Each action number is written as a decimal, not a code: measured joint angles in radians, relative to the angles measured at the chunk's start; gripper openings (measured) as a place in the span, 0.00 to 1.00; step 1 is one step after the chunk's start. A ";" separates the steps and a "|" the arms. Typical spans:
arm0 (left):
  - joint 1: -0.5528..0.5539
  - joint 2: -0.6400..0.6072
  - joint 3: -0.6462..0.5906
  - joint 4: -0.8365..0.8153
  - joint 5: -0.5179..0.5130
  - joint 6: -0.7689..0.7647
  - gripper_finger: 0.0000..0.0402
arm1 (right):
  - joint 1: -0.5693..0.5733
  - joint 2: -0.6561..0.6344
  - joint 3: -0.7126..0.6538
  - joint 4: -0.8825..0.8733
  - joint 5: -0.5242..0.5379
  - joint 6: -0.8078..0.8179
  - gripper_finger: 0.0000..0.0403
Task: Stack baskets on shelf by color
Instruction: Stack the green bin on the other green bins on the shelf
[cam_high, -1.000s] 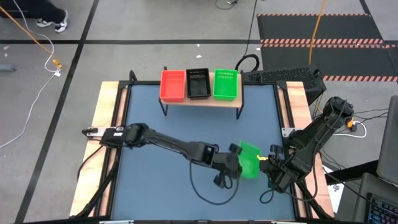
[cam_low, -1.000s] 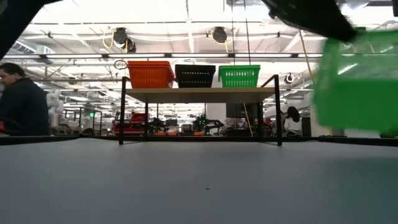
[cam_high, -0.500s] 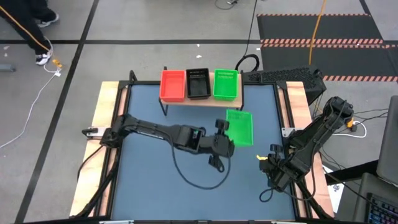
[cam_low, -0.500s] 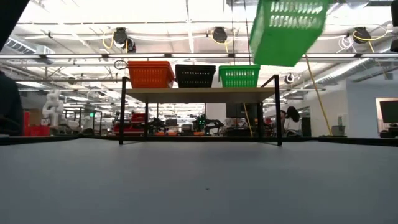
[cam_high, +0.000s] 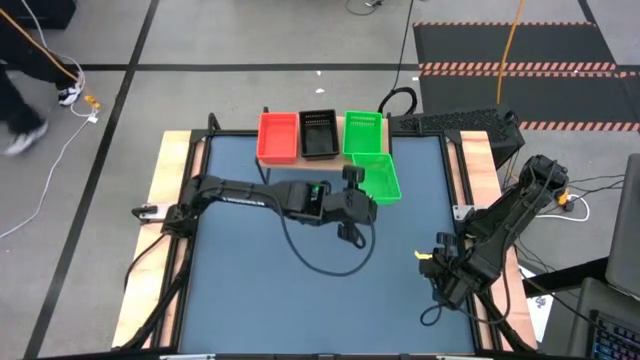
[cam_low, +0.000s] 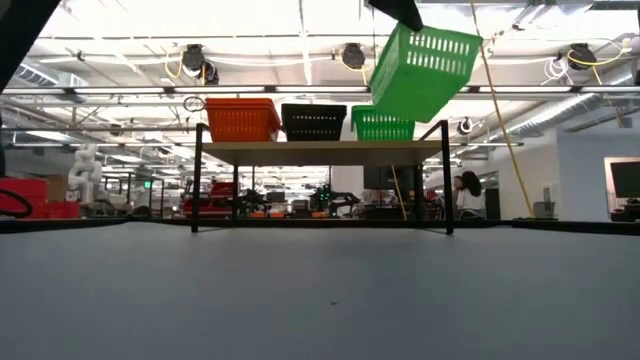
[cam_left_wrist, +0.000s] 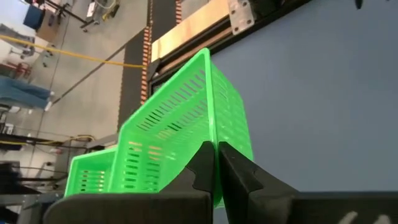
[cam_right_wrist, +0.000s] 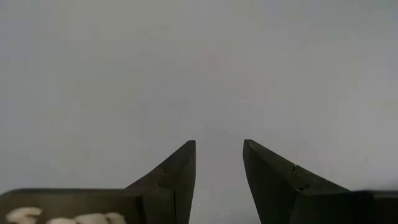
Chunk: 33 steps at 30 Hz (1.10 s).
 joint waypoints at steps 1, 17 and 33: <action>0.004 0.000 0.000 0.001 0.000 0.005 0.02 | 0.002 0.000 0.000 0.000 0.000 0.004 0.32; 0.021 -0.002 0.000 0.023 -0.076 0.078 0.09 | 0.020 0.000 0.000 0.004 0.003 0.018 0.32; 0.031 -0.118 0.000 0.082 -0.112 0.176 0.09 | 0.020 0.000 0.000 0.008 0.006 0.018 0.32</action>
